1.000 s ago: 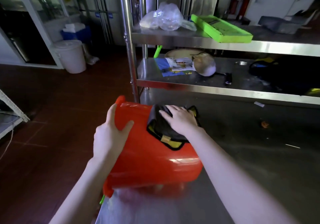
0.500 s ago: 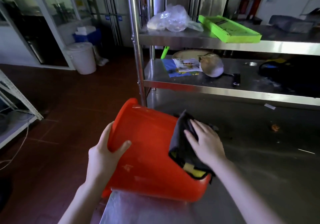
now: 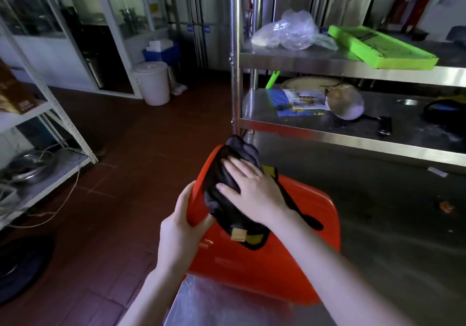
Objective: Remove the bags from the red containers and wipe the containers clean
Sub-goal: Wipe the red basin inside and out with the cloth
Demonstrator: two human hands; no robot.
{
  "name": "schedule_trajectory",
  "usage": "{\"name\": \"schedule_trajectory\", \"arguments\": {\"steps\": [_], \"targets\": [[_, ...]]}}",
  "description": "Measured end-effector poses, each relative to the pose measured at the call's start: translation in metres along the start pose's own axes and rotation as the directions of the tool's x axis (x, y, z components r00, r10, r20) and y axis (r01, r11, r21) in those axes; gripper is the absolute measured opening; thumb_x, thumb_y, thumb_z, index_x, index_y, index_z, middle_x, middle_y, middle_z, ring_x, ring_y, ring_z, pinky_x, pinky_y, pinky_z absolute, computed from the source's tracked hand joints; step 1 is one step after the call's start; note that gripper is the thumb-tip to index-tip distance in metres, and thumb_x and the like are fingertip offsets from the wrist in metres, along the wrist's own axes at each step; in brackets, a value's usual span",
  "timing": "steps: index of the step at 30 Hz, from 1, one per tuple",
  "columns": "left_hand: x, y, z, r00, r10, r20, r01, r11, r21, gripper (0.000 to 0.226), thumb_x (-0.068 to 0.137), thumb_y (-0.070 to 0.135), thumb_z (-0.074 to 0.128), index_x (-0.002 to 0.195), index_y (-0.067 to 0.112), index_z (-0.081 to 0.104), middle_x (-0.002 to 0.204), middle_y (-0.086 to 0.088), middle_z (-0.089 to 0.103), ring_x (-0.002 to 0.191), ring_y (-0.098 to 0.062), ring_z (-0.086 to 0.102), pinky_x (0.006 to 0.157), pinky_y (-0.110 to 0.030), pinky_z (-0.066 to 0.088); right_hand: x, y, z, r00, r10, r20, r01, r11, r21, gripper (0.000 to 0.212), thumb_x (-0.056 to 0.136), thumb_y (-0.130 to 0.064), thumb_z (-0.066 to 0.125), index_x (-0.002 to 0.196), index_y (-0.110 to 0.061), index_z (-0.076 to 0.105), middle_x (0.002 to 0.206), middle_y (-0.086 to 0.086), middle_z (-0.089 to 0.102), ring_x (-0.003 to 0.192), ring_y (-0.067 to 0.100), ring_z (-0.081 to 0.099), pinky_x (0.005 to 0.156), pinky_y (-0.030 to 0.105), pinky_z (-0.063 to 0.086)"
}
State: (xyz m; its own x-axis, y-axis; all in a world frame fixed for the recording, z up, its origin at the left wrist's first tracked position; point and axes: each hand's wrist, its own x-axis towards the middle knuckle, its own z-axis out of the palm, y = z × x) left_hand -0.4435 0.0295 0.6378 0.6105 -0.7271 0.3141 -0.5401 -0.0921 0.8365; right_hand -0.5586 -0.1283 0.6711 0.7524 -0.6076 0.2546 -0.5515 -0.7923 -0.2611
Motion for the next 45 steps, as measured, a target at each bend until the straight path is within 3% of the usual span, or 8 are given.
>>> {"name": "schedule_trajectory", "arguments": {"steps": [8, 13, 20, 24, 27, 33, 38, 45], "targets": [[-0.011, -0.008, -0.001, 1.000, -0.013, -0.004, 0.013, 1.000, -0.013, 0.079, 0.067, 0.054, 0.074, 0.138, 0.057, 0.037, 0.094, 0.042, 0.061, 0.067, 0.011, 0.065, 0.060, 0.003, 0.041, -0.033, 0.125, -0.021, 0.826, 0.399, 0.398, -0.476, 0.872, 0.112, 0.069, 0.086, -0.071, 0.014, 0.144, -0.042, 0.037, 0.155, -0.013, 0.033, 0.141, 0.016, 0.034, 0.112, 0.035, 0.029], [-0.026, -0.029, -0.004, 0.998, -0.034, 0.053, 0.035, 0.999, -0.019, 0.081, 0.070, 0.056, 0.073, 0.141, 0.055, 0.034, 0.089, 0.014, 0.075, 0.082, 0.006, 0.069, 0.074, -0.001, 0.046, 0.004, 0.054, -0.009, 0.933, 0.299, 0.200, -0.322, 0.942, 0.094, 0.066, 0.090, -0.072, 0.018, 0.145, -0.039, 0.035, 0.153, -0.017, 0.036, 0.139, 0.014, 0.037, 0.111, 0.038, 0.033], [0.025, 0.001, -0.028, 0.968, -0.137, 0.209, 0.152, 0.987, -0.057, 0.057, 0.082, 0.080, 0.038, 0.136, 0.060, 0.035, 0.116, 0.029, 0.063, 0.100, 0.019, 0.056, 0.077, -0.004, 0.041, -0.039, -0.031, 0.002, 0.996, 0.061, -0.062, -0.067, 0.993, -0.097, 0.067, 0.094, -0.067, 0.018, 0.151, -0.033, 0.025, 0.158, -0.014, 0.026, 0.145, 0.014, 0.025, 0.113, 0.049, 0.027], [0.089, 0.033, 0.006, 0.944, -0.221, 0.247, 0.184, 0.969, 0.164, 0.055, 0.093, 0.057, 0.046, 0.143, 0.033, 0.041, 0.135, -0.005, 0.056, 0.120, -0.021, 0.055, 0.085, -0.025, 0.038, -0.070, -0.047, 0.007, 0.998, 0.019, -0.059, -0.024, 0.996, -0.087, 0.064, 0.097, -0.065, 0.021, 0.152, -0.032, 0.025, 0.159, -0.012, 0.026, 0.148, 0.017, 0.021, 0.113, 0.050, 0.027], [0.099, 0.047, 0.019, 0.972, -0.159, 0.173, 0.110, 0.958, 0.265, 0.041, 0.098, 0.041, 0.048, 0.136, 0.024, 0.052, 0.126, -0.008, 0.064, 0.111, -0.023, 0.061, 0.078, -0.023, 0.041, -0.088, -0.029, 0.004, 0.999, -0.010, -0.042, 0.007, 0.996, -0.084, 0.066, 0.095, -0.070, 0.022, 0.152, -0.036, 0.020, 0.159, -0.014, 0.022, 0.148, 0.014, 0.018, 0.114, 0.044, 0.026], [0.055, 0.021, 0.001, 0.998, -0.008, 0.069, 0.003, 0.998, 0.064, 0.036, 0.098, 0.042, 0.048, 0.133, 0.053, 0.045, 0.072, 0.008, 0.070, 0.057, -0.007, 0.065, 0.050, -0.014, 0.049, -0.106, 0.055, -0.017, 0.962, 0.261, -0.085, -0.271, 0.950, -0.156, 0.072, 0.092, -0.072, 0.020, 0.148, -0.030, 0.037, 0.153, -0.008, 0.038, 0.139, 0.016, 0.039, 0.113, 0.041, 0.033], [0.043, 0.009, 0.003, 0.999, 0.025, 0.045, -0.028, 0.998, 0.057, 0.039, 0.098, 0.046, 0.043, 0.135, 0.059, 0.040, 0.066, 0.014, 0.069, 0.043, -0.005, 0.057, 0.047, -0.015, 0.046, -0.066, 0.090, -0.020, 0.898, 0.439, 0.005, -0.439, 0.897, -0.053, 0.077, 0.087, -0.075, 0.013, 0.143, -0.032, 0.044, 0.148, -0.012, 0.045, 0.135, 0.014, 0.042, 0.111, 0.036, 0.036], [0.028, -0.001, -0.002, 0.997, 0.069, 0.025, -0.070, 0.996, 0.053, 0.041, 0.101, 0.034, 0.041, 0.134, 0.058, 0.041, 0.061, 0.003, 0.065, 0.038, -0.010, 0.051, 0.039, -0.020, 0.040, 0.019, 0.006, -0.003, 0.992, 0.109, 0.066, -0.111, 0.994, 0.022, 0.066, 0.094, -0.066, 0.023, 0.149, -0.030, 0.031, 0.154, -0.012, 0.034, 0.140, 0.019, 0.034, 0.112, 0.042, 0.032]]}}
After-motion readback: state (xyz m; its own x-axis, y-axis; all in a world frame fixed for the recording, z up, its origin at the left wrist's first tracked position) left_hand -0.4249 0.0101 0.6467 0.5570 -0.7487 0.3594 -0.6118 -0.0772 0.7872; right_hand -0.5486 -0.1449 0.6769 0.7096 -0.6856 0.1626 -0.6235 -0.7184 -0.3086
